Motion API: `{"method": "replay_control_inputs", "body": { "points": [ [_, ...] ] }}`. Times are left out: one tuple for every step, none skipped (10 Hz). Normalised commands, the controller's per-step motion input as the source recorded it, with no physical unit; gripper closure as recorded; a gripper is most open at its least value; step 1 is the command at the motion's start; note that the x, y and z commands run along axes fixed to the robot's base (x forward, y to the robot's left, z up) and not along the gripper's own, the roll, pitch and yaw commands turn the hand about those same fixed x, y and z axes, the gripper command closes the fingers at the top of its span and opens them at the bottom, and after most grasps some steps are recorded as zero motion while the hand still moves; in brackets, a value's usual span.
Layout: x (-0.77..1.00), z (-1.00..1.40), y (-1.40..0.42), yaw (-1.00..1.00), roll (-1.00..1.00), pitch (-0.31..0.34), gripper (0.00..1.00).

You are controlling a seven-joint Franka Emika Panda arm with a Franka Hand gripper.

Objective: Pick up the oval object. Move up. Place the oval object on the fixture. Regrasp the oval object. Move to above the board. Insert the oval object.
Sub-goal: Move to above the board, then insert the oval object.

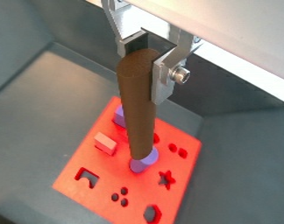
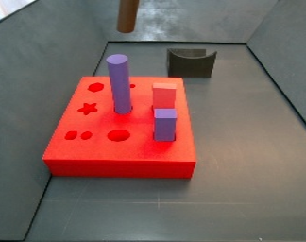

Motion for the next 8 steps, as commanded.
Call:
{"method": "replay_control_inputs", "body": {
  "points": [
    [-0.06,0.00,0.01,1.00,-0.21,-0.543,1.00],
    [-0.06,-0.01,0.01,0.77,-0.13,-0.483,1.00],
    [-0.05,0.00,0.01,0.53,-0.07,-0.367,1.00],
    [-0.03,-0.01,0.01,0.28,-0.04,-0.223,1.00],
    [0.00,-0.02,0.00,0.00,0.00,0.000,1.00],
    [0.00,0.00,0.00,0.03,0.00,0.000,1.00],
    [-0.03,0.00,-0.01,0.01,0.00,0.000,1.00],
    [-0.07,0.00,-0.06,0.00,0.00,0.000,1.00]
  ]
}}
